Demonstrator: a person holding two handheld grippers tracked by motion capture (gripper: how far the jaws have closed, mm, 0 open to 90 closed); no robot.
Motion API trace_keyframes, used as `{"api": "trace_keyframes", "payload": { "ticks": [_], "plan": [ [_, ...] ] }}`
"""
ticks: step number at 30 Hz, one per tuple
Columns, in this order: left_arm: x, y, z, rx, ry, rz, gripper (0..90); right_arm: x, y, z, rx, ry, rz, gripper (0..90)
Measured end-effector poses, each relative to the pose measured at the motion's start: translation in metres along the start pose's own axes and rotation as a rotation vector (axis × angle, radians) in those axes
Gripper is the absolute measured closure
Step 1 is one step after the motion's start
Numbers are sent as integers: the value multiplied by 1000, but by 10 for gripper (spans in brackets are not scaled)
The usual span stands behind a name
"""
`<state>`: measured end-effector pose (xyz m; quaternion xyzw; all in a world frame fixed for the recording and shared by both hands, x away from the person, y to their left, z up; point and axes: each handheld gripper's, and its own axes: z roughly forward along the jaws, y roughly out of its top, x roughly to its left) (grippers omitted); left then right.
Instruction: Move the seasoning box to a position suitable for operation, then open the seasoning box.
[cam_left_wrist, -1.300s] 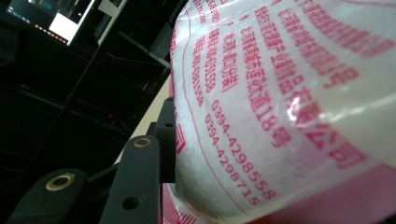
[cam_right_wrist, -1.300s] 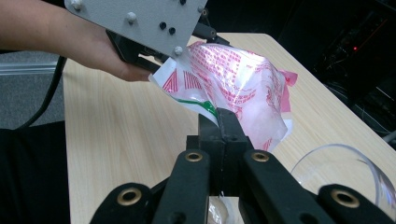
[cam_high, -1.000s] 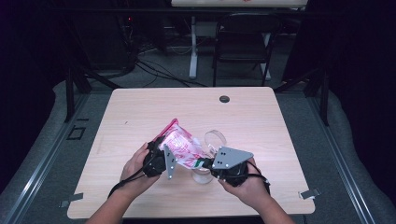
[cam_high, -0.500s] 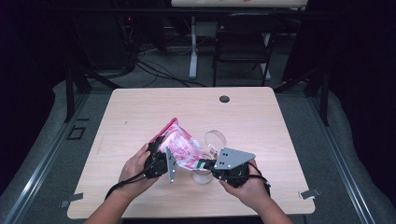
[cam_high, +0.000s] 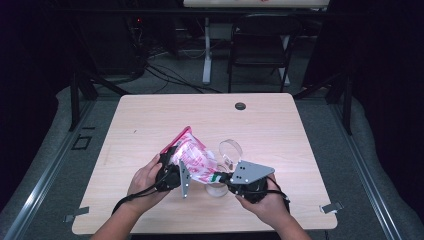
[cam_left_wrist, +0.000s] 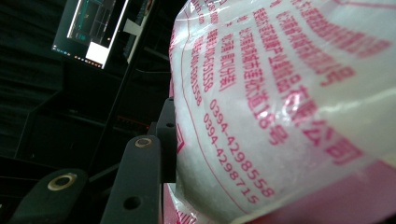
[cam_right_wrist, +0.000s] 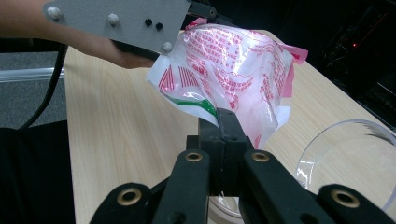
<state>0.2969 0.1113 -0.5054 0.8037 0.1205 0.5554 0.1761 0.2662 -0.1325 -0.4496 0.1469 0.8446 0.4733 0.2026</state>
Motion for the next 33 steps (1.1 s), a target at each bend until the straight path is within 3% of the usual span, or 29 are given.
{"api": "trace_keyframes", "payload": {
  "ticks": [4, 33],
  "plan": [
    [0, -1, 1, -5, 1, -9, 635, 1, -1, 1, 3, -8, -8, 900],
    [3, 3, 4, -2, 15, 36, 636, 0, -7, 2, -18, -23, 6, 900]
  ]
}}
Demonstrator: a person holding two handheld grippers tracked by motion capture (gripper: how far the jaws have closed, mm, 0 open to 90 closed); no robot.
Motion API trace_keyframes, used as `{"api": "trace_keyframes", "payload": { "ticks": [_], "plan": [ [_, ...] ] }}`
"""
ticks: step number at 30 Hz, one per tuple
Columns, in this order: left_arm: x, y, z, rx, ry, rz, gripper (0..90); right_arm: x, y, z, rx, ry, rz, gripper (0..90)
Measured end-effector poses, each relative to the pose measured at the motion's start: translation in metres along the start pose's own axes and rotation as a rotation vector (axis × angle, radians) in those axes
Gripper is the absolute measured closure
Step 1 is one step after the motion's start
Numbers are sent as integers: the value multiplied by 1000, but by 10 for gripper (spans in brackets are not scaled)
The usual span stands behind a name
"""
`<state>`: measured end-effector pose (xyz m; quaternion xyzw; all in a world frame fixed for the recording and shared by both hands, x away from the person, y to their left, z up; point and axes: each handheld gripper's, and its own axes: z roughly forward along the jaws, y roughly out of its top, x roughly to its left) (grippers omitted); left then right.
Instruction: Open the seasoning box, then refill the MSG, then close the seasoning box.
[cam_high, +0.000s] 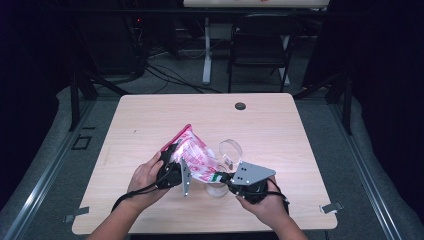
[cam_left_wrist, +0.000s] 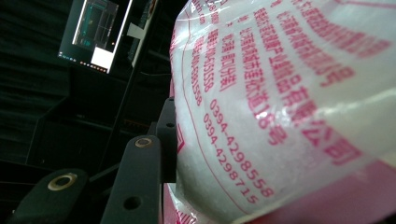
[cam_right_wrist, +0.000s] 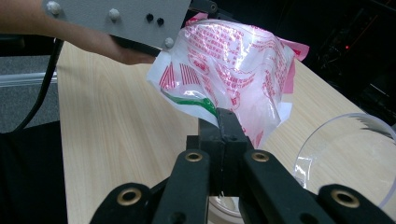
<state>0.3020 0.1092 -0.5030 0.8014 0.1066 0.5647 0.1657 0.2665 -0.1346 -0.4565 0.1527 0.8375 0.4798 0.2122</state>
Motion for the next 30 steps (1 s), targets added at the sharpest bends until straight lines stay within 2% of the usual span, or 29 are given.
{"api": "trace_keyframes", "payload": {
  "ticks": [23, 30],
  "plan": [
    [1, 4, -2, 24, 31, 68, 637, -3, -7, 2, -15, 10, 16, 900],
    [3, 4, -2, 29, 37, 75, 637, -3, -8, 2, -17, 12, 21, 900]
  ]
}}
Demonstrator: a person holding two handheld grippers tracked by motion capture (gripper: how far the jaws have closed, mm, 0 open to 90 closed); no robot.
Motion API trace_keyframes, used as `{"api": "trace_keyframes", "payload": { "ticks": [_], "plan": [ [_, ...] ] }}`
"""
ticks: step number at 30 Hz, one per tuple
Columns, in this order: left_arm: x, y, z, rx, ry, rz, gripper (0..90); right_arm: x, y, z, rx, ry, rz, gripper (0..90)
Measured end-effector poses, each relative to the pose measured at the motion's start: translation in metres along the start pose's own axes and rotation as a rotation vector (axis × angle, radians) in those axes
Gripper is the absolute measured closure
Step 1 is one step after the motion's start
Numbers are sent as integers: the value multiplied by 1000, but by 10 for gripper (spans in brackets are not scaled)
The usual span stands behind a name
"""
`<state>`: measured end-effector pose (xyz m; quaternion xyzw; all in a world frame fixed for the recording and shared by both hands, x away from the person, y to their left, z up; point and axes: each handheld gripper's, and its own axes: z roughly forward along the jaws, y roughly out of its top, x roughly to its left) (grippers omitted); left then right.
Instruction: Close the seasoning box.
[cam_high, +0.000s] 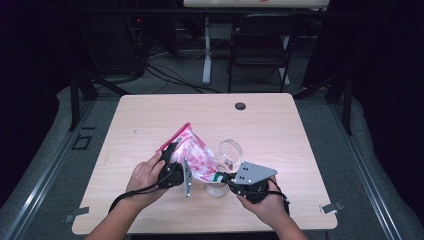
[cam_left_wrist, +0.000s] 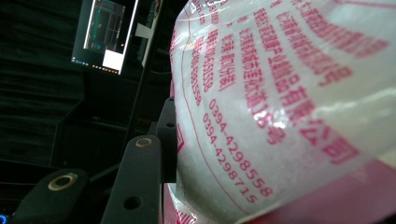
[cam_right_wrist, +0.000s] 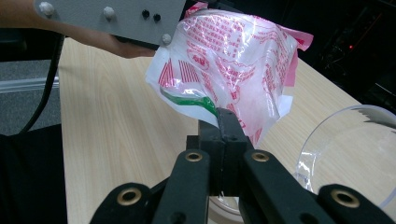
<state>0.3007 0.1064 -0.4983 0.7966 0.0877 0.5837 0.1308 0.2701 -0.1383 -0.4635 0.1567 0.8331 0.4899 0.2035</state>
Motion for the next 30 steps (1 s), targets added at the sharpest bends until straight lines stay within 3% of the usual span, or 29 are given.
{"api": "trace_keyframes", "payload": {
  "ticks": [30],
  "plan": [
    [3, 1, -3, -5, 26, 32, 641, -3, 1, 0, -8, 1, 23, 900]
  ]
}}
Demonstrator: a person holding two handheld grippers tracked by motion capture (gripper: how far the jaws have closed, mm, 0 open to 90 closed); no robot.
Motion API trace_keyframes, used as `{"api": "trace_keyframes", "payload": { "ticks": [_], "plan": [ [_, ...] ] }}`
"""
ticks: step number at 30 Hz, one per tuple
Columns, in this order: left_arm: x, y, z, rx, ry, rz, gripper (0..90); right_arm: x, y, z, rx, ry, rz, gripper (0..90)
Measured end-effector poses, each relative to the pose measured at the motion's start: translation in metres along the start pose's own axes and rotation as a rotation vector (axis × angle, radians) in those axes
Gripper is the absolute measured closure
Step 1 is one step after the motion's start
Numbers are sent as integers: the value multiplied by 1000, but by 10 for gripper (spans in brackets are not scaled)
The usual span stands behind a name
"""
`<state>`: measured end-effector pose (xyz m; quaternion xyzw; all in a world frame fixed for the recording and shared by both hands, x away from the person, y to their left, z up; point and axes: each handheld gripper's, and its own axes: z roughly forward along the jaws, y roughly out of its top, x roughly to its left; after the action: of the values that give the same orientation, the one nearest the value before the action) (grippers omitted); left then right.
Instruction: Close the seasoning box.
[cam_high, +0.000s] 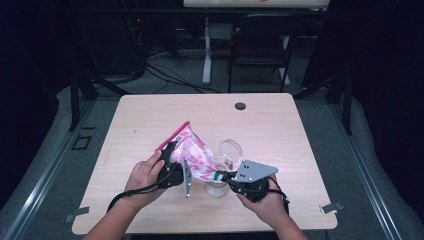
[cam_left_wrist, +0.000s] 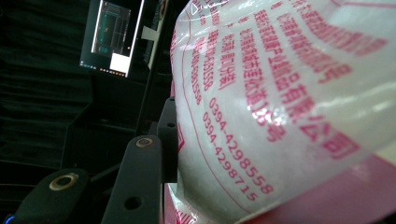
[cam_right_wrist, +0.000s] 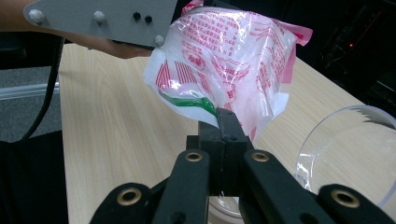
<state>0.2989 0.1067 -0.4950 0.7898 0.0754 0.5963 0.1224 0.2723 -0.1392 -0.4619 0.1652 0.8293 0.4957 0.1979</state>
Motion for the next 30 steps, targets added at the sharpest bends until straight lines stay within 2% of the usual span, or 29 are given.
{"api": "trace_keyframes", "payload": {
  "ticks": [6, 30],
  "plan": [
    [0, 1, -2, -2, 16, 21, 641, 1, -2, -1, 4, 1, -1, 900],
    [-2, 7, -2, -17, 32, 46, 647, 0, -13, -1, 22, -6, 13, 900]
  ]
}}
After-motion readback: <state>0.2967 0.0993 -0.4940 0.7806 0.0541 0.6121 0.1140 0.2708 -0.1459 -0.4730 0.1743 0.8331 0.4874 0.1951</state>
